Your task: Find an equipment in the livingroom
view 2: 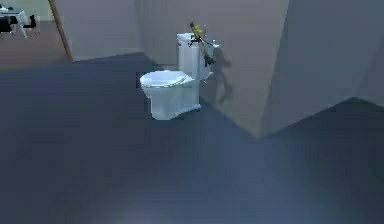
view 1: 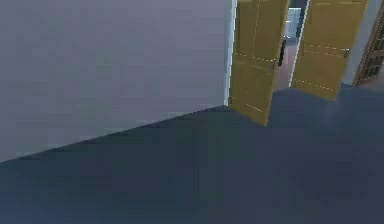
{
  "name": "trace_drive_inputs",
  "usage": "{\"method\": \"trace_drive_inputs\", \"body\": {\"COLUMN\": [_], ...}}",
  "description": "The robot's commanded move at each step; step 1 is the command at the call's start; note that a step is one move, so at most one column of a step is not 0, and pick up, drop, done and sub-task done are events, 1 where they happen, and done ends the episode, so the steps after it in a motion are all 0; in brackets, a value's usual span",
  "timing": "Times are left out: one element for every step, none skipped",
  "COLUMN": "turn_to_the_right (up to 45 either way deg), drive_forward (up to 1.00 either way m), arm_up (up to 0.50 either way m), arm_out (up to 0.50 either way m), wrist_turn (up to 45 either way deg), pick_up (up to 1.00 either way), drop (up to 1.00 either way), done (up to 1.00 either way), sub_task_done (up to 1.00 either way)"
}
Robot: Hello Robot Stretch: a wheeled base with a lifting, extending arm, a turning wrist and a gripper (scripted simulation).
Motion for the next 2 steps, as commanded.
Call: {"method": "trace_drive_inputs", "body": {"turn_to_the_right": [45.0, 15.0], "drive_forward": [0.00, 0.00], "arm_up": [0.00, 0.00], "arm_out": [0.00, 0.00], "wrist_turn": [0.0, 0.0], "pick_up": [0.00, 0.00], "drop": [0.00, 0.00], "done": [0.00, 0.00], "sub_task_done": [0.00, 0.00]}}
